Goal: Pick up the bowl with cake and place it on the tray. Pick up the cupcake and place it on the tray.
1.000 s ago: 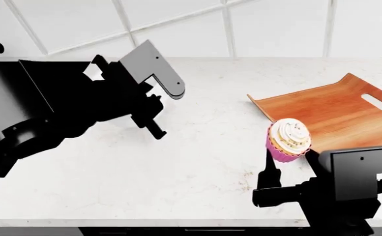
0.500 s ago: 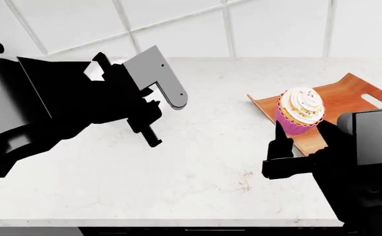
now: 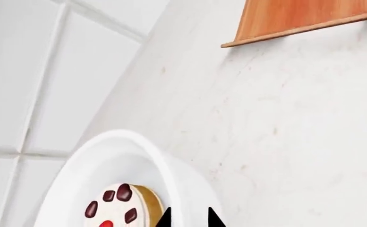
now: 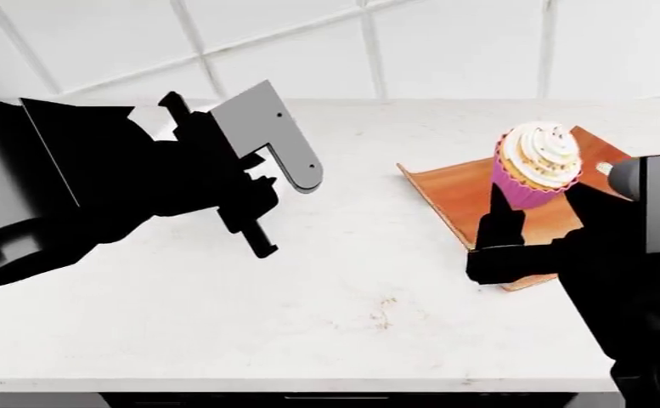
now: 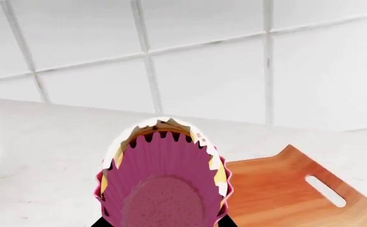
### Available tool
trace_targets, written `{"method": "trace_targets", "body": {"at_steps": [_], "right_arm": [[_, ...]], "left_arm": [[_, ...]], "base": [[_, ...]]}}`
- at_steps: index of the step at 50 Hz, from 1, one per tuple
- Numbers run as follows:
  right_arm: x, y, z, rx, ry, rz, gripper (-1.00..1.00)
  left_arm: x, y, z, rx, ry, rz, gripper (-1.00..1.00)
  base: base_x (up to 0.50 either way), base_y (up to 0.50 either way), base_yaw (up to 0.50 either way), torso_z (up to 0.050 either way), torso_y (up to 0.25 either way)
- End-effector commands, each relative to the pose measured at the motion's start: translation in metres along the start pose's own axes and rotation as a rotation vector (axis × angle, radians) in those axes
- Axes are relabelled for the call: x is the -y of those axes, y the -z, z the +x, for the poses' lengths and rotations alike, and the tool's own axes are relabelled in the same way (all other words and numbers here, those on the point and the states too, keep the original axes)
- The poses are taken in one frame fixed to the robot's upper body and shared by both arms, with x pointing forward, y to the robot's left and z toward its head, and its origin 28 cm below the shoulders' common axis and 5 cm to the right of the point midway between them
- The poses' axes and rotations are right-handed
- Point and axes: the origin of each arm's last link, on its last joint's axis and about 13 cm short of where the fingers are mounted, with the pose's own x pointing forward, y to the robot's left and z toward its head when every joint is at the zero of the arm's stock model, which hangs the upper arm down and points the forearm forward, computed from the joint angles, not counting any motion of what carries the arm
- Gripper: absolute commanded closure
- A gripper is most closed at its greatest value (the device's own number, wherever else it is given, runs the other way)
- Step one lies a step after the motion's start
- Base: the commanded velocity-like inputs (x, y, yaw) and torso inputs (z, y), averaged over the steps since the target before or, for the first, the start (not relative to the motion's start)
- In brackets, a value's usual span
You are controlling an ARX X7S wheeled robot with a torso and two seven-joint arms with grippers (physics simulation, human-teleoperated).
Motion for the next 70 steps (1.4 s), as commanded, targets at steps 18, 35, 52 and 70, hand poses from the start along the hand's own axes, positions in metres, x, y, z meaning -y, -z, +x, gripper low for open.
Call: {"method": "trace_targets", "body": {"at_steps": [18, 35, 52, 70], "right_arm": [[0.0004, -0.0008, 0.003, 0.016, 0.002, -0.019, 1.0], [0.0003, -0.0007, 0.004, 0.017, 0.001, -0.022, 1.0], [0.0004, -0.0001, 0.005, 0.021, -0.002, -0.028, 1.0], [0.0002, 0.0008, 0.0087, 0.032, 0.003, -0.032, 1.0]], "left_arm": [[-0.0161, -0.0067, -0.006, 0.05, -0.163, 0.013, 1.0], [-0.0184, -0.008, -0.0067, 0.053, -0.167, 0.024, 1.0], [-0.0188, -0.0098, -0.0074, 0.061, -0.162, 0.034, 1.0], [-0.0196, -0.0147, -0.01, 0.076, -0.162, 0.056, 1.0]], "base": [[0.0, -0.28, 0.0, 0.001, 0.003], [0.0, -0.27, 0.0, 0.001, 0.002], [0.0, -0.26, 0.0, 0.001, 0.002], [0.0, -0.08, 0.0, 0.001, 0.002]]}}
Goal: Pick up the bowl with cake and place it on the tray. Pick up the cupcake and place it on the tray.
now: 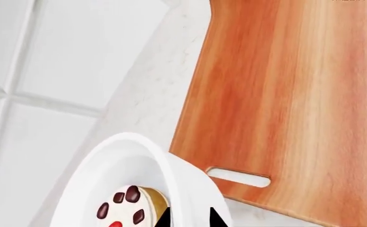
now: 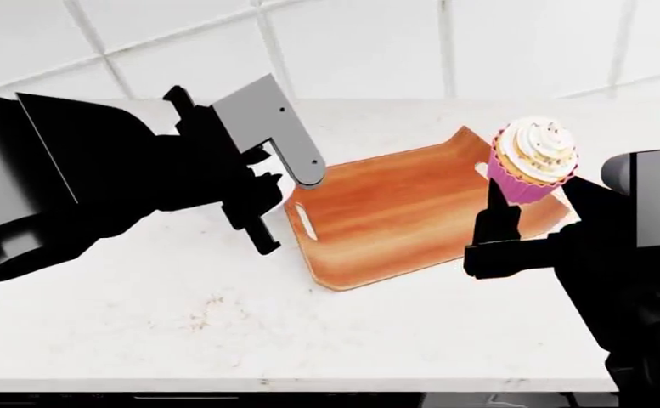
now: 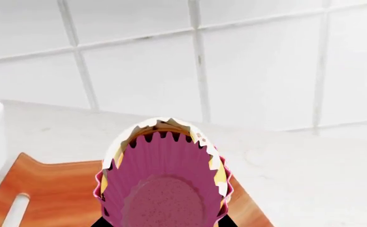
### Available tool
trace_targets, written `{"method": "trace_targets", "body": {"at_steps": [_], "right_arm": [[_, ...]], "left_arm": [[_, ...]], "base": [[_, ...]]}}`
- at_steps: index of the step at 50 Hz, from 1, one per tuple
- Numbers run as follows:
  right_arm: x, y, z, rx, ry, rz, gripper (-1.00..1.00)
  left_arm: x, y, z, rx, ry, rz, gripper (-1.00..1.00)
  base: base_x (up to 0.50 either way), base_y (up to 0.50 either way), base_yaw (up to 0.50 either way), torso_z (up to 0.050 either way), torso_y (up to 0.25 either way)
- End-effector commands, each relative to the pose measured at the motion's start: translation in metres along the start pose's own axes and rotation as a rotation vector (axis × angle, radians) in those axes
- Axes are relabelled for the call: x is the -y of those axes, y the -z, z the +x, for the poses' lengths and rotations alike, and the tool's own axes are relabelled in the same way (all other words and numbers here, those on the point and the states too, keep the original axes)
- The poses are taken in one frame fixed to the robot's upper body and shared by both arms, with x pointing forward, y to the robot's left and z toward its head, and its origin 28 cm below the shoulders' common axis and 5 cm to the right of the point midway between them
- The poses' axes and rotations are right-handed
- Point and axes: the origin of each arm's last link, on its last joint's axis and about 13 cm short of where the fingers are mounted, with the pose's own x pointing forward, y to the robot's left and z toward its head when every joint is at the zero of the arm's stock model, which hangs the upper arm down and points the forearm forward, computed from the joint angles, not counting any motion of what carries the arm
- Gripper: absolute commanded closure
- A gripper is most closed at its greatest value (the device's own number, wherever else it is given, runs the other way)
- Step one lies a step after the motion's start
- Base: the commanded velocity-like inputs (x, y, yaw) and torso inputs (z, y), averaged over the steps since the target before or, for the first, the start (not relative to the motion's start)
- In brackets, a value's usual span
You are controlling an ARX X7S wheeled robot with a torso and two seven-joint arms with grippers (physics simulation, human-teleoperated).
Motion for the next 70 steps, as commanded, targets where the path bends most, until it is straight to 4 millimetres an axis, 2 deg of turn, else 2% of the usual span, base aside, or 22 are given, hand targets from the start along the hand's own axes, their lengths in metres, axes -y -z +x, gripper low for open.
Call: {"method": "trace_targets", "body": {"at_steps": [1, 13, 27, 38, 41, 45, 62, 70], "right_arm": [[0.0, 0.001, 0.004, 0.016, 0.005, -0.01, 1.0], [0.001, 0.003, 0.004, 0.016, 0.012, -0.007, 1.0], [0.004, 0.005, 0.003, 0.022, 0.018, -0.001, 1.0], [0.004, 0.006, 0.003, 0.023, 0.022, 0.003, 1.0], [0.006, 0.01, 0.004, 0.02, 0.027, 0.01, 1.0], [0.007, 0.012, 0.004, 0.018, 0.031, 0.013, 1.0], [0.007, 0.013, 0.005, 0.021, 0.034, 0.02, 1.0], [0.008, 0.013, 0.005, 0.022, 0.038, 0.02, 1.0]], "left_arm": [[-0.017, -0.014, -0.011, 0.058, -0.174, 0.056, 1.0], [-0.021, -0.049, -0.018, 0.177, -0.135, 0.197, 1.0], [-0.023, -0.08, 0.005, 0.173, -0.079, 0.302, 1.0], [-0.023, -0.085, 0.028, 0.139, -0.067, 0.305, 1.0], [-0.021, -0.084, 0.046, 0.12, -0.051, 0.3, 1.0], [-0.018, -0.084, 0.055, 0.122, -0.039, 0.3, 1.0], [-0.014, -0.081, 0.075, 0.129, -0.013, 0.28, 1.0], [-0.008, -0.08, 0.079, 0.113, 0.014, 0.287, 1.0]], "base": [[0.0, 0.0, 0.0, 0.0, 0.0], [0.0, 0.0, 0.0, 0.001, 0.003], [0.0, 0.0, 0.0, 0.001, 0.002], [0.0, 0.0, 0.0, 0.0, 0.003], [0.0, 0.0, 0.0, 0.0, 0.0], [0.0, 0.0, 0.0, 0.003, 0.003], [0.0, 0.0, 0.0, 0.001, 0.002], [0.0, 0.0, 0.0, 0.0, 0.003]]}}
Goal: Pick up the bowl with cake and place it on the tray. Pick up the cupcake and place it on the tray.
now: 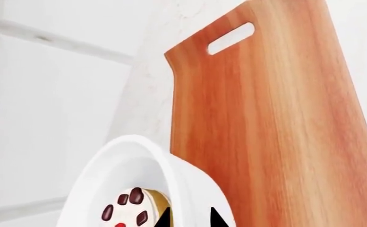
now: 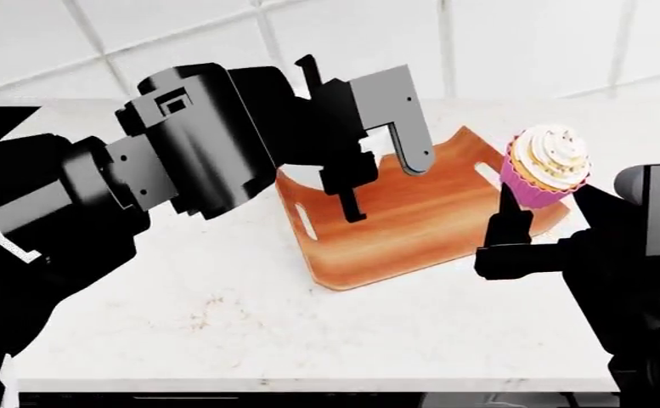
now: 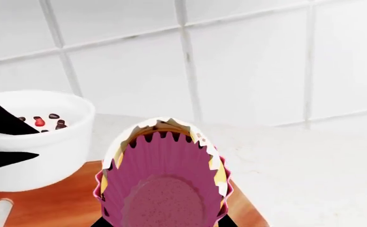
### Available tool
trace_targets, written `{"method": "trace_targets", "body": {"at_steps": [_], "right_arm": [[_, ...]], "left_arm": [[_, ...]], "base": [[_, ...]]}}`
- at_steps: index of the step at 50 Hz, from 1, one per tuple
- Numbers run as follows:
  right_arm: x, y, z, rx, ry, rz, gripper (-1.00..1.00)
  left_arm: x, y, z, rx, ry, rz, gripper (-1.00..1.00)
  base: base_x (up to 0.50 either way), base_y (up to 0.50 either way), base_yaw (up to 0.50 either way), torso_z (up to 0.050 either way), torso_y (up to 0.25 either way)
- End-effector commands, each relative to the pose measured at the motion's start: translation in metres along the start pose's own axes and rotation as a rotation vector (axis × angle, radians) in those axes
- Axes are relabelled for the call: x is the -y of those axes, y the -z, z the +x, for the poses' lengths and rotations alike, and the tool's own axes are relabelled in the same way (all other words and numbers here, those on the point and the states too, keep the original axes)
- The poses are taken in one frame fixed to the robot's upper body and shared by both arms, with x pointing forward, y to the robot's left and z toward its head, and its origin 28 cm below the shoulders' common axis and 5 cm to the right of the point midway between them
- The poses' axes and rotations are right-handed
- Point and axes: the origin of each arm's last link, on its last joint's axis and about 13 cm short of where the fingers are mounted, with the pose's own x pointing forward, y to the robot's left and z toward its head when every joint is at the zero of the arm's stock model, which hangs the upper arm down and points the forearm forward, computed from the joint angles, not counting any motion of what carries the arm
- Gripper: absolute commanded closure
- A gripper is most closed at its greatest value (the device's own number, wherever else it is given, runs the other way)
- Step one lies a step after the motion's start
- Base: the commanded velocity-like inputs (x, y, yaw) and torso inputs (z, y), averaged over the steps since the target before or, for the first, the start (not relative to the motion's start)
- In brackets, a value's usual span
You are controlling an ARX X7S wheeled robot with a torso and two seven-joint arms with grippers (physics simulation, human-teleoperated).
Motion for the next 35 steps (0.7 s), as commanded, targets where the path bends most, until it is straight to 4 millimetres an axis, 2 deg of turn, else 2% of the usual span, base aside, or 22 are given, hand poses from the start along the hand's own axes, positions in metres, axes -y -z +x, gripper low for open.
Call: {"method": "trace_targets", "body": {"at_steps": [1, 18, 35], "right_arm": [[0.001, 0.0, 0.001, 0.014, 0.003, -0.009, 1.0], [0.002, 0.005, 0.003, 0.006, 0.003, -0.001, 1.0], [0.003, 0.009, 0.004, 0.0, 0.004, 0.002, 1.0]], "left_arm": [[-0.009, -0.007, 0.0, 0.01, -0.1, 0.061, 1.0], [0.0, -0.005, 0.005, 0.007, -0.052, 0.082, 1.0], [0.006, -0.007, 0.023, 0.042, -0.055, 0.086, 1.0]], "base": [[0.0, 0.0, 0.0, 0.01, 0.0], [0.0, 0.0, 0.0, 0.001, 0.002], [0.0, 0.0, 0.0, 0.001, 0.002]]}}
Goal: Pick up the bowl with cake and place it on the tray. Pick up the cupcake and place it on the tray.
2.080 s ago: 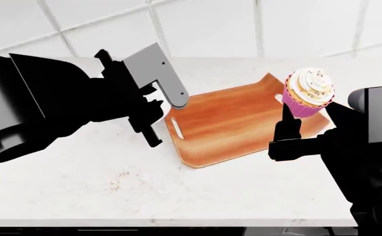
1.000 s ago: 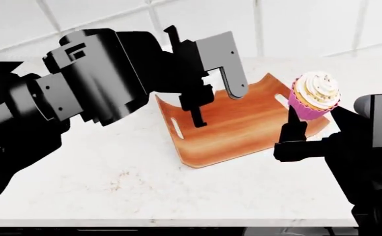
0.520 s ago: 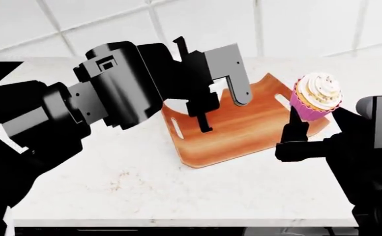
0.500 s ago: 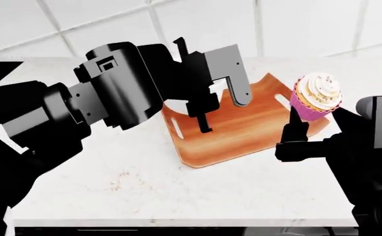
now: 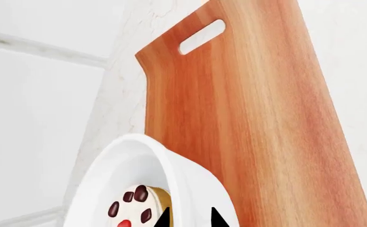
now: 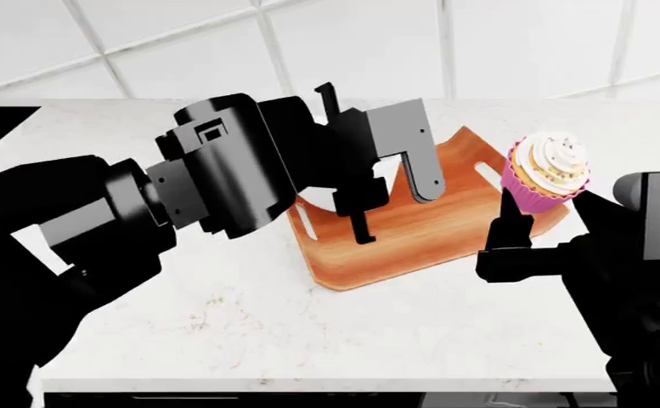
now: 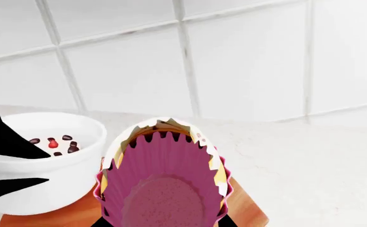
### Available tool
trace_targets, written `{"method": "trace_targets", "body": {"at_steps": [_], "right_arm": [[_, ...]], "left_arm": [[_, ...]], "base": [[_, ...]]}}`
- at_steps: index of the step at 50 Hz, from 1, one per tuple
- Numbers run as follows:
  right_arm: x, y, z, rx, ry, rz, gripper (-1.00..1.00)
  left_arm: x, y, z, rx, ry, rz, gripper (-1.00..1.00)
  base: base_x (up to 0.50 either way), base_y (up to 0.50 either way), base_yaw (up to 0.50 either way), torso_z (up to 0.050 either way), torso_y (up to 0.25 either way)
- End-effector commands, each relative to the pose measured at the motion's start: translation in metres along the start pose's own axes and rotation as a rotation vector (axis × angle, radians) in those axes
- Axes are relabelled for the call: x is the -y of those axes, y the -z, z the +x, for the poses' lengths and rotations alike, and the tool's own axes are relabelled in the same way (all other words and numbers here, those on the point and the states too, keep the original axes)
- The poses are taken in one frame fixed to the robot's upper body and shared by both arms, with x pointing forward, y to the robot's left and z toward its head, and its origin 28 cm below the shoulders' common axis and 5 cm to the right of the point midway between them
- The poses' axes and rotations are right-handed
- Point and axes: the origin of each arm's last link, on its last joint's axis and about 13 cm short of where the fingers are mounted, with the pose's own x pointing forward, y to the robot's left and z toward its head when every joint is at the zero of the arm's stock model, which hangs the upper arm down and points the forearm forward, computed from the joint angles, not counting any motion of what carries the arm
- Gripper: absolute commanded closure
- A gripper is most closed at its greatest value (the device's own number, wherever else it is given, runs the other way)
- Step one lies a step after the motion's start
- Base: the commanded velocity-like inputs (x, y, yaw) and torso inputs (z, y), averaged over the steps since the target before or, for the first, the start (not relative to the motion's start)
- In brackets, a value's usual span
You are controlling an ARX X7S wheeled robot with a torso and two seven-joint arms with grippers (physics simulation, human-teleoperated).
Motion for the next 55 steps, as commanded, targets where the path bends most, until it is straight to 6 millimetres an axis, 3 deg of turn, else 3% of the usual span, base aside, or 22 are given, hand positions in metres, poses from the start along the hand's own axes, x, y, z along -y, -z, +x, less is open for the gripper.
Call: {"method": "trace_targets", "body": {"at_steps": [1, 25, 40, 41, 55], "right_arm": [[0.001, 0.002, 0.001, 0.008, 0.0, -0.01, 1.0], [0.001, 0.004, 0.005, -0.002, 0.001, -0.01, 1.0], [0.002, 0.006, 0.005, -0.003, 0.0, -0.007, 1.0], [0.002, 0.006, 0.005, -0.003, 0.0, -0.006, 1.0], [0.002, 0.006, 0.005, -0.003, 0.005, -0.003, 1.0]], "left_arm": [[-0.01, -0.009, 0.001, 0.038, -0.118, 0.065, 1.0], [-0.002, -0.006, 0.021, 0.05, -0.095, 0.078, 1.0], [0.001, -0.005, 0.024, 0.031, -0.074, 0.091, 1.0], [0.002, -0.005, 0.024, 0.03, -0.071, 0.094, -1.0], [0.002, -0.007, 0.024, 0.032, -0.079, 0.098, -1.0]], "base": [[0.0, 0.0, 0.0, 0.0, 0.0], [0.0, 0.0, 0.0, 0.001, 0.002], [0.0, 0.0, 0.0, 0.001, 0.002], [0.0, 0.0, 0.0, 0.0, 0.01], [0.0, 0.0, 0.0, 0.0, 0.0]]}}
